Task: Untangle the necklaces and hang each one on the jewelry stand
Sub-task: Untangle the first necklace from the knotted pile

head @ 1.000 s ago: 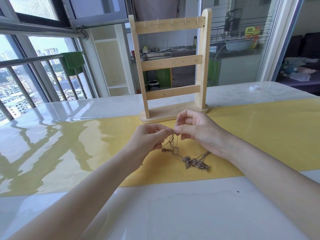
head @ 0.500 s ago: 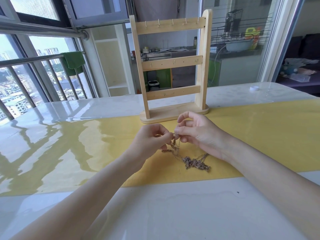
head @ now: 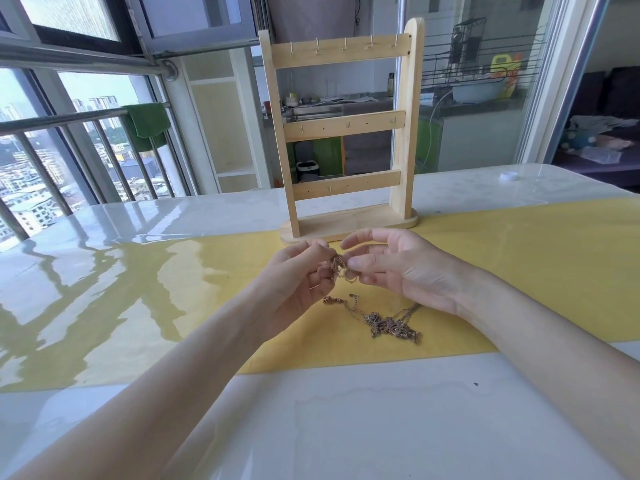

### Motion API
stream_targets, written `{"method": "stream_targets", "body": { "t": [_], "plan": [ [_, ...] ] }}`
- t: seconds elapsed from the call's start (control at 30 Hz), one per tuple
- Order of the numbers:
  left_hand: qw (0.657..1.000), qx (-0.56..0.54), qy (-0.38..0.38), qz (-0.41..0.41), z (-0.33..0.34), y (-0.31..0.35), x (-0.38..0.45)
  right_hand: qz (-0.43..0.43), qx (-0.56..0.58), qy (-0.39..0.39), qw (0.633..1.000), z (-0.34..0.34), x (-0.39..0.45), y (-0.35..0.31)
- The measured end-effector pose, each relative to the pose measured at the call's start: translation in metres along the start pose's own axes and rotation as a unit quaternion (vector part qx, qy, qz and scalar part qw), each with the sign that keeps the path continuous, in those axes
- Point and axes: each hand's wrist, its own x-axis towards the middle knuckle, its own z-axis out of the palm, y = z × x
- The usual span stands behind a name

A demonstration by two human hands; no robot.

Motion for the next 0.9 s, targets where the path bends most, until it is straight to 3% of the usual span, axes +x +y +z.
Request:
{"method": "stream_targets", "body": {
  "t": [0.17, 0.4, 0.57, 0.7, 0.9],
  "plan": [
    [0.999, 0.033, 0.023, -0.004, -0.001, -0.003, 0.0, 0.002, -0.052, 0.037, 0.998, 0.005, 0.001, 0.005],
    [0.996, 0.083, 0.027, 0.007, 0.001, -0.008, 0.002, 0.005, 0.023, 0.145, 0.989, 0.002, 0.005, 0.007],
    [0.986, 0.155, 0.048, 0.041, 0.006, -0.013, 0.001, 0.043, 0.082, 0.093, 0.991, 0.005, 0.006, 0.008],
    [0.968, 0.194, 0.107, 0.117, 0.005, -0.012, -0.001, 0.068, 0.022, 0.054, 0.996, 0.01, 0.004, 0.009],
    [0.949, 0.254, 0.106, 0.155, 0.012, -0.014, -0.004, -0.004, -0.241, 0.165, 0.956, 0.016, 0.005, 0.01]
  ]
}}
